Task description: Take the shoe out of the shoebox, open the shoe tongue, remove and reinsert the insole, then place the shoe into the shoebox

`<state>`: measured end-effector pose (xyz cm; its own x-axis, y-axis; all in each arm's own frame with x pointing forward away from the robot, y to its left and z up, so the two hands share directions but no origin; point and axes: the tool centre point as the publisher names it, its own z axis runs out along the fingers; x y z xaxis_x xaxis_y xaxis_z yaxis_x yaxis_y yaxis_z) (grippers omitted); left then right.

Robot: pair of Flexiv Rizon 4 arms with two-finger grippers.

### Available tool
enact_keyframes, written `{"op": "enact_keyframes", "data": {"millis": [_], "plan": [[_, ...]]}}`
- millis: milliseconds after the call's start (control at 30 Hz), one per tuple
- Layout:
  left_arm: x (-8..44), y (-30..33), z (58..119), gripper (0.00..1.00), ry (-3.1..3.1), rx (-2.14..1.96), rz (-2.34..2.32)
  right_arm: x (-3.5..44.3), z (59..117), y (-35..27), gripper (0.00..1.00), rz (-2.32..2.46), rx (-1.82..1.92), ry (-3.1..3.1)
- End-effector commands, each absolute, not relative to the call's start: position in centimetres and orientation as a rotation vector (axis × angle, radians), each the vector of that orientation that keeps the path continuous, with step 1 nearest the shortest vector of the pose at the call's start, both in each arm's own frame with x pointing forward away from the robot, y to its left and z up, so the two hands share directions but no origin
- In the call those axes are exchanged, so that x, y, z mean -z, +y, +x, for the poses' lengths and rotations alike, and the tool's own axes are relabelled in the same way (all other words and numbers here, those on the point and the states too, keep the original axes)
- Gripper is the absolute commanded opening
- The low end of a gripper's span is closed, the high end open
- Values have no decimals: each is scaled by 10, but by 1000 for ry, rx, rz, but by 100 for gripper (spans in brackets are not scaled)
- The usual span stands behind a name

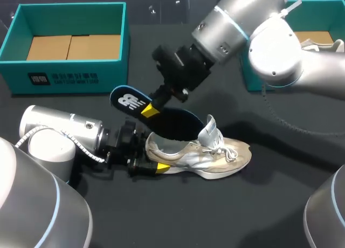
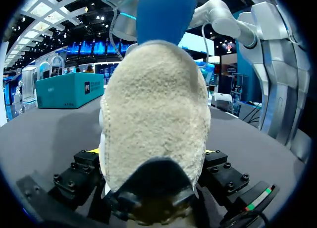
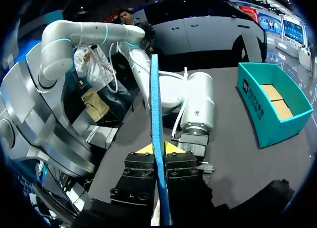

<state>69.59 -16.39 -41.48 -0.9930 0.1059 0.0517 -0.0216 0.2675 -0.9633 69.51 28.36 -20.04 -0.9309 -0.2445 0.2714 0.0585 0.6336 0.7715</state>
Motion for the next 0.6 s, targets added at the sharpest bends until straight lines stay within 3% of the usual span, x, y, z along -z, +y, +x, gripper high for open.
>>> {"op": "enact_keyframes", "data": {"millis": [33,467,600], "plan": [[417,-166,696,0,-2416,-1836,-81,159,697,246,0,211,1353,-2397],[417,-166,696,0,-2416,-1836,-81,150,698,244,0,236,1386,-2408],[417,-166,696,0,-2416,-1836,-81,120,695,227,0,132,1533,-2397]]}}
